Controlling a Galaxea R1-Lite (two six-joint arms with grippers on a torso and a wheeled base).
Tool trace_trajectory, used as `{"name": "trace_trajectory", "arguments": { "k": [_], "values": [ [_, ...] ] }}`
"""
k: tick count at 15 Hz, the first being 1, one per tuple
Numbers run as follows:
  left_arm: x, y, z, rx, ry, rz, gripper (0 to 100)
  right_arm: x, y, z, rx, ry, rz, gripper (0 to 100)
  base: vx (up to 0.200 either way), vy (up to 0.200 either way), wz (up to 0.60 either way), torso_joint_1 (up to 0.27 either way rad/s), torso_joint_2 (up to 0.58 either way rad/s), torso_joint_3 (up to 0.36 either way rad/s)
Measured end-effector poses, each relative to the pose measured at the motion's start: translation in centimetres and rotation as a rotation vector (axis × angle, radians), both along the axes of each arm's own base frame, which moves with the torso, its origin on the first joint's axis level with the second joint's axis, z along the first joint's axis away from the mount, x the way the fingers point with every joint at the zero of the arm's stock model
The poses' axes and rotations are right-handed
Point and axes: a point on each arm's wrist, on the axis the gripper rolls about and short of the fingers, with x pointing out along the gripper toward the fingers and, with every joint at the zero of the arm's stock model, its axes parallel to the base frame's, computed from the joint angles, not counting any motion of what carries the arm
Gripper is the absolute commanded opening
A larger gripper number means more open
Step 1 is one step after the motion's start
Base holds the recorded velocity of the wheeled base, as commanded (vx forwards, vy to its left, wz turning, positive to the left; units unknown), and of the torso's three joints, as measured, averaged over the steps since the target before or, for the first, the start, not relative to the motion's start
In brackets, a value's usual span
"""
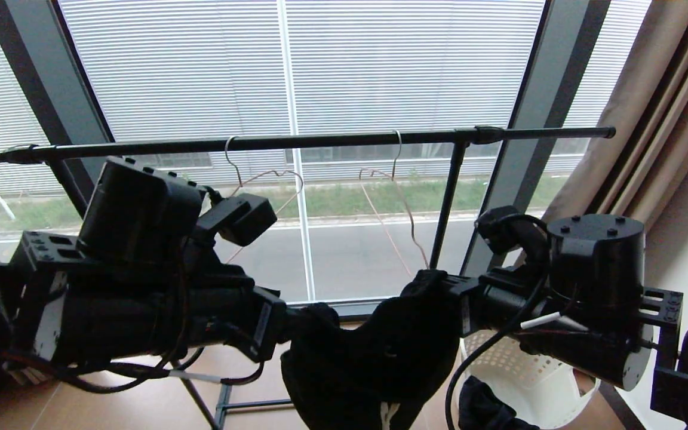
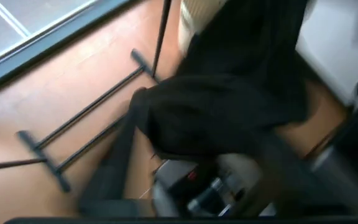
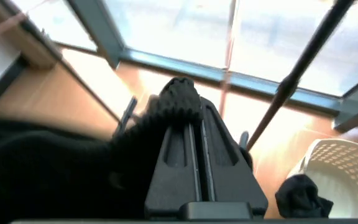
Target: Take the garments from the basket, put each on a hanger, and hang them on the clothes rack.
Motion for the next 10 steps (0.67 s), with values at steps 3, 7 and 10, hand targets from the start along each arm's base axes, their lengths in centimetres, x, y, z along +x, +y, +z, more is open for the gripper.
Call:
{"name": "trace_trajectory", "arguments": {
  "k": [3, 7, 10],
  "values": [
    [-2.8, 2.3, -1.0, 0.095, -0.055, -0.073, 100, 0.8, -0.7, 1.7, 0.033, -0.034, -0.052, 0, 0.000, 0.000, 0.00, 0.000, 0.00, 0.000],
    [-3.6, 5.4, -0.7, 0.110, -0.109, 0.006, 100, 0.8, -1.3, 2.2, 0.033, -0.057, -0.093, 0, 0.000, 0.000, 0.00, 0.000, 0.00, 0.000],
    [-1.8, 8.3, 0.2, 0.127, -0.190, 0.148, 100, 0.2, -1.7, 2.2, 0.014, -0.068, -0.087, 0, 0.000, 0.000, 0.00, 0.000, 0.00, 0.000]
  ]
}}
